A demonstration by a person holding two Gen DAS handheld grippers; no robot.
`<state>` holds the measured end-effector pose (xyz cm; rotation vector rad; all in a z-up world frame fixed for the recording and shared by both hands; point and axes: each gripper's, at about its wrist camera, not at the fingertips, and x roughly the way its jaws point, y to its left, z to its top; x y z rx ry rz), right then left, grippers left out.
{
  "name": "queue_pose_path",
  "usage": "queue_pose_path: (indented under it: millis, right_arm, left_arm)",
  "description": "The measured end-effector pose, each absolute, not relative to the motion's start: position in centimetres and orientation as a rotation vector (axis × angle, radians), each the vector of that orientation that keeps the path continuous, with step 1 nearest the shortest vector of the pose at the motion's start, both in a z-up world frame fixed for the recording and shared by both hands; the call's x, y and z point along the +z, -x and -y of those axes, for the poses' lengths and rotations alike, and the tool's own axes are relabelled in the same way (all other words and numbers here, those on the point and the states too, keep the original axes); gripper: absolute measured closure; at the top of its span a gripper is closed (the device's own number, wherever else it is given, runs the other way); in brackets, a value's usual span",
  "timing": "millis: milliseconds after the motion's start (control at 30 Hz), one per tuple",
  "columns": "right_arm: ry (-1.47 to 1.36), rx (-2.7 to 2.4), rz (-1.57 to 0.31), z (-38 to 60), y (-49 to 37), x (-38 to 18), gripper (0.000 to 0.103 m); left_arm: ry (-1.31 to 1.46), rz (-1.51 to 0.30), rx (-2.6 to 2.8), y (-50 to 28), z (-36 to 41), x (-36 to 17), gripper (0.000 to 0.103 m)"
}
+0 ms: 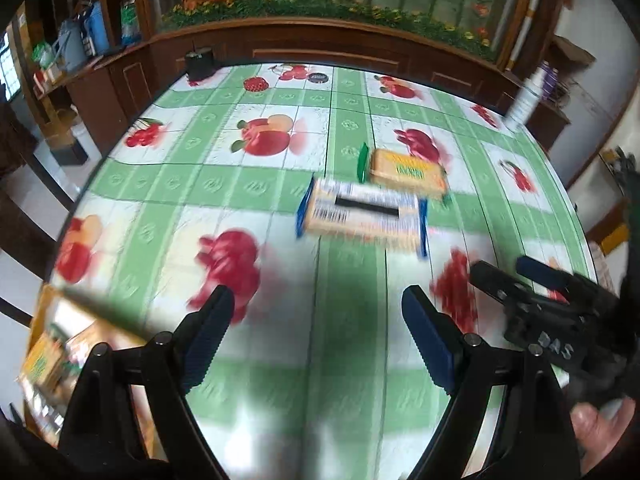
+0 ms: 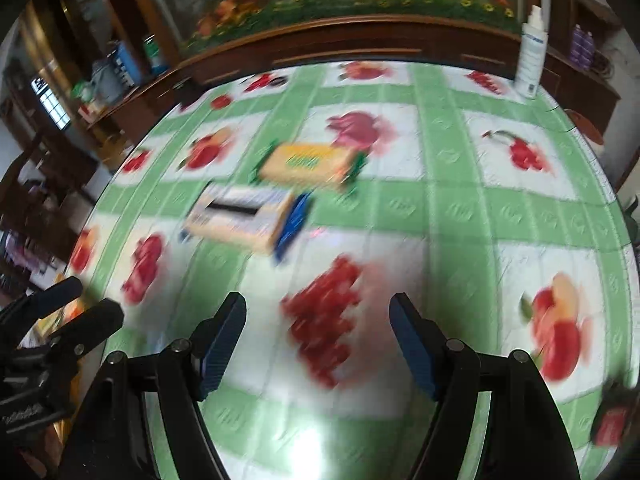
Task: Organize snacks
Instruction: 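Grasp the white blue-edged biscuit pack with the left tool while the right tool grasps the yellow WEIDAN cracker pack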
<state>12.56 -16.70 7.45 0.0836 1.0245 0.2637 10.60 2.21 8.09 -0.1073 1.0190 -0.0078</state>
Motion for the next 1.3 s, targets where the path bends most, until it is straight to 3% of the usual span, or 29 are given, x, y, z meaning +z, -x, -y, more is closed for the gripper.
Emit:
queue_pose_path:
  millis: [267,533,900,1300]
  right_arm:
    - [-0.132,0.177,-1.004,19.3,-17.1,7.8,0.028]
    - [-0.179,0.163,-0.964,20.7,-19.6,7.8,0.026]
    - [-0.075,0.315,-0.984,17.5,-22.2,7.6,0.024]
    - [0.063,0.31,-1.008,12.3,-28.1,4.4,0.023]
  left_arm:
    - [0.156,-1.09,0.066,-19.5,0.0,5.1,0.017]
    - [0.141,-1.124,0.098,-23.2,1.2,2.8,0.017]
    - [-0.121,-1.231,-0.146,-15.4,3.1,2.9,0.017]
    - [0.053,-1.173,-0.119,-11.7,-0.3,6.5,0.017]
